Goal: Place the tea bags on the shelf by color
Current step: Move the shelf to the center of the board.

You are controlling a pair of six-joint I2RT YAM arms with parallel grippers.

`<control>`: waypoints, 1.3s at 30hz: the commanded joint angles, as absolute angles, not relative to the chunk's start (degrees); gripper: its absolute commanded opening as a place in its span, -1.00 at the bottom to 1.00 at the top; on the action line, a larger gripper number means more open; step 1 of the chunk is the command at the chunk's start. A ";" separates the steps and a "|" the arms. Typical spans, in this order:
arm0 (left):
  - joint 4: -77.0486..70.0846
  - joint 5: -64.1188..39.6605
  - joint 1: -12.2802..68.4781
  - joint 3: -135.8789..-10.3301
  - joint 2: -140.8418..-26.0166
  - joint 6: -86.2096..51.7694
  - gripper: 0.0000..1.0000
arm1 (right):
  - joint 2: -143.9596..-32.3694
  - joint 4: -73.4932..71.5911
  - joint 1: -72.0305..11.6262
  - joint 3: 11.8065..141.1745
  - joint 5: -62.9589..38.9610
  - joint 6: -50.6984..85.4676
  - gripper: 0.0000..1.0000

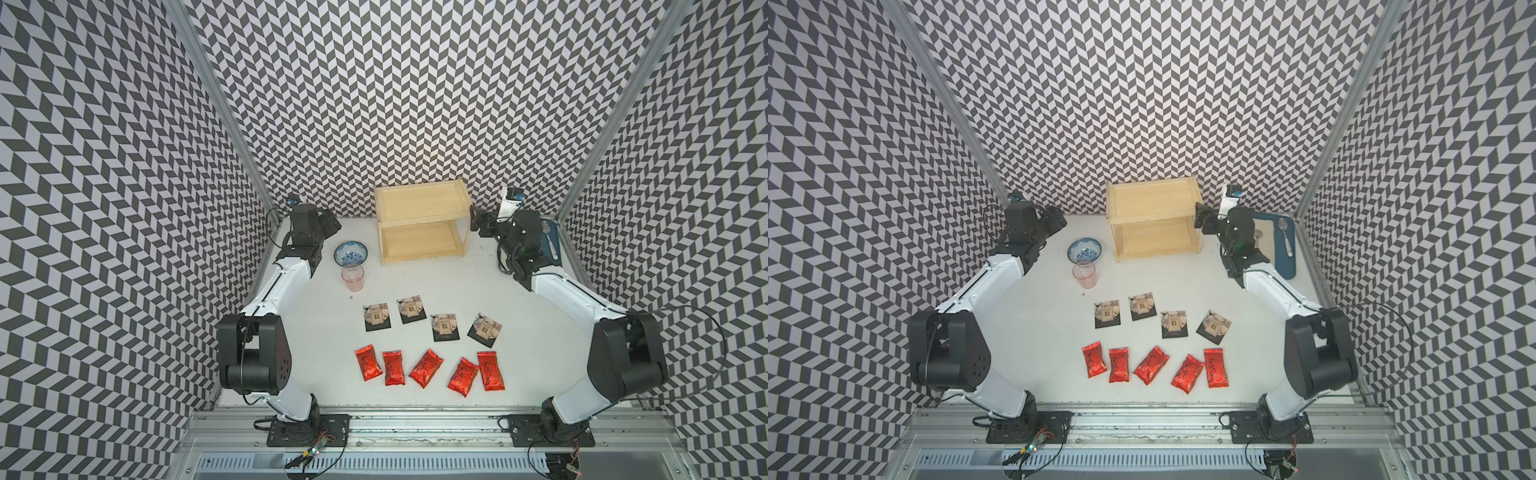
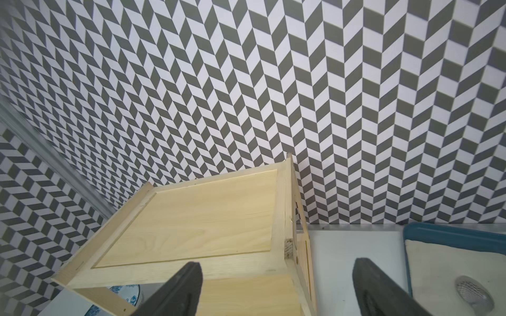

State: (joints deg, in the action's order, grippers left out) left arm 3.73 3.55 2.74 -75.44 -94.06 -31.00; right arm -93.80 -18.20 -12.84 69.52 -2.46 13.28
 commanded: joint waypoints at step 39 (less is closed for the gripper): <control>1.14 -28.14 11.64 -89.48 -107.76 -34.89 0.23 | -105.30 -15.47 -7.19 81.50 -32.68 24.70 -0.18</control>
